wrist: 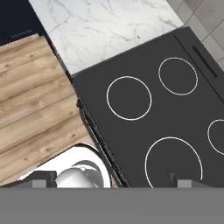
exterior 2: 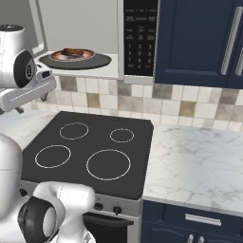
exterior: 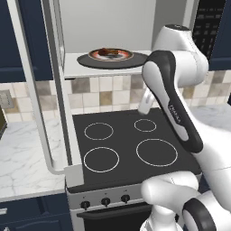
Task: Transport the chicken drumstick from the fridge to the microwave and turn on the microwave.
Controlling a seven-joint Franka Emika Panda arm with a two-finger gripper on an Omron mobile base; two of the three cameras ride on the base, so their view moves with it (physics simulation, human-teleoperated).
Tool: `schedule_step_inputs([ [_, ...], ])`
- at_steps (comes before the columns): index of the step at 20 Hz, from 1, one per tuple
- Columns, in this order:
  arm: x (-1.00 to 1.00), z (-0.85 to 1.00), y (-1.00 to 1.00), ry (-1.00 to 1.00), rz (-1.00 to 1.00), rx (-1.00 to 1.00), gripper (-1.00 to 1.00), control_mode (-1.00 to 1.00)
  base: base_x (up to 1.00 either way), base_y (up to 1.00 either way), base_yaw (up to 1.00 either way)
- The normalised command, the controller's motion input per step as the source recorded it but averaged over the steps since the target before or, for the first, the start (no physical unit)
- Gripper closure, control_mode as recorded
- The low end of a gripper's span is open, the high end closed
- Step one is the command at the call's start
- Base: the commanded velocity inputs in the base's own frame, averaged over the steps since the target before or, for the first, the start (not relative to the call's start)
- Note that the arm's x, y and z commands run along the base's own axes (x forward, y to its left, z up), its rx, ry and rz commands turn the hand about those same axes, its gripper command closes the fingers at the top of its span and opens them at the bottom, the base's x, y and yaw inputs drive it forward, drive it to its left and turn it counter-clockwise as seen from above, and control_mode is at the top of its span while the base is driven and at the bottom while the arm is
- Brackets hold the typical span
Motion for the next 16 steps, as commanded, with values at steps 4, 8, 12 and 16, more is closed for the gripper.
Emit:
schedule_step_inputs([
  [4, -0.37, 0.0, -0.05, 0.0, -0.1, 0.0, -1.0, -1.0, 0.0, 0.0, 0.0],
  [8, -0.44, 0.0, -0.07, 0.0, -0.12, 0.0, -1.0, -1.0, 0.0, 0.0, 0.0],
  [12, -0.42, 0.0, -0.03, 0.0, -0.11, 0.0, -1.0, -1.0, 0.0, 0.0, 0.0],
  [16, -0.35, 0.0, 0.0, 0.0, -0.12, 0.0, -1.0, -1.0, 0.0, 0.0, 0.0],
])
